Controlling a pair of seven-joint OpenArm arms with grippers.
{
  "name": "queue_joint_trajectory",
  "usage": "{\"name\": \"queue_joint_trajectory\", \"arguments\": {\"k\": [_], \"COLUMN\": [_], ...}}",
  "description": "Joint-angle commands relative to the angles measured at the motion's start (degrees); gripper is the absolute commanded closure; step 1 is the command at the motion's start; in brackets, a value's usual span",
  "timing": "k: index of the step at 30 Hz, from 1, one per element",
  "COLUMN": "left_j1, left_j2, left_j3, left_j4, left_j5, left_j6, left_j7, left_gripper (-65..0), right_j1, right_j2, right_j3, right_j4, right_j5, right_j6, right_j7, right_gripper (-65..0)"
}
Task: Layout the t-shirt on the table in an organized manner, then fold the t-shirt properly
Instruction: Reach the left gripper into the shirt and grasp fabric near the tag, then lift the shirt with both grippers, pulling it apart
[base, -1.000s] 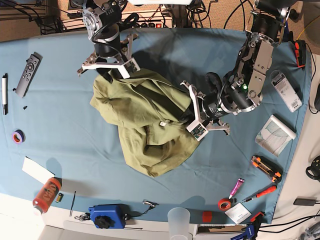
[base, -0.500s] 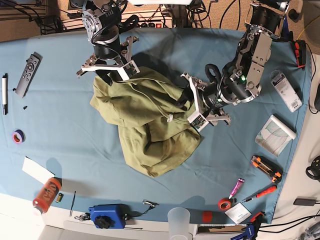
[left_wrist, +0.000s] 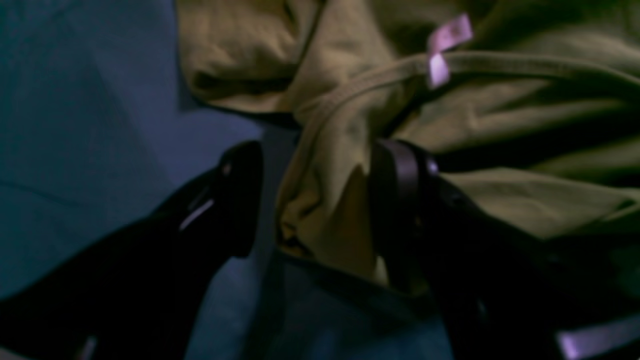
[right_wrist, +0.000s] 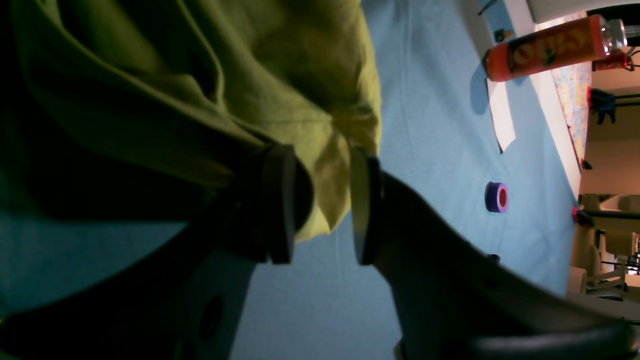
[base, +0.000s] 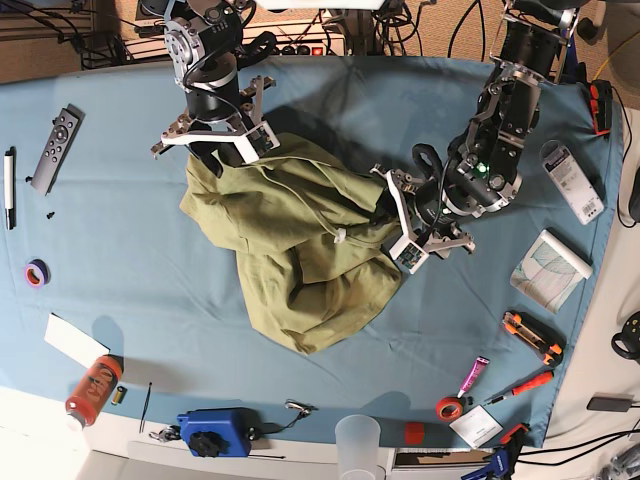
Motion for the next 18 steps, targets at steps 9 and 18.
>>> {"name": "queue_joint_trajectory", "arguments": {"k": [9, 18], "left_j1": [-1.16, -1.16], "left_j2": [-0.13, -0.13], "left_j3": [-0.17, -0.17], "left_j4": [1.01, 2.34], "left_j5": [-3.08, -3.13], "left_j6": [-0.20, -0.20], "left_j7": [-0.94, 4.09], "left_gripper": [0.0, 0.0], "right_j1": [0.17, 2.43], "right_j2": [0.20, 0.20], "right_j3": [0.11, 0.13], "right_j4": [1.31, 1.31], "right_j5": [-0.81, -1.86], "right_j6": [-2.32, -5.64], "right_j7": [1.62, 1.95], "right_gripper": [-18.7, -18.7]}}
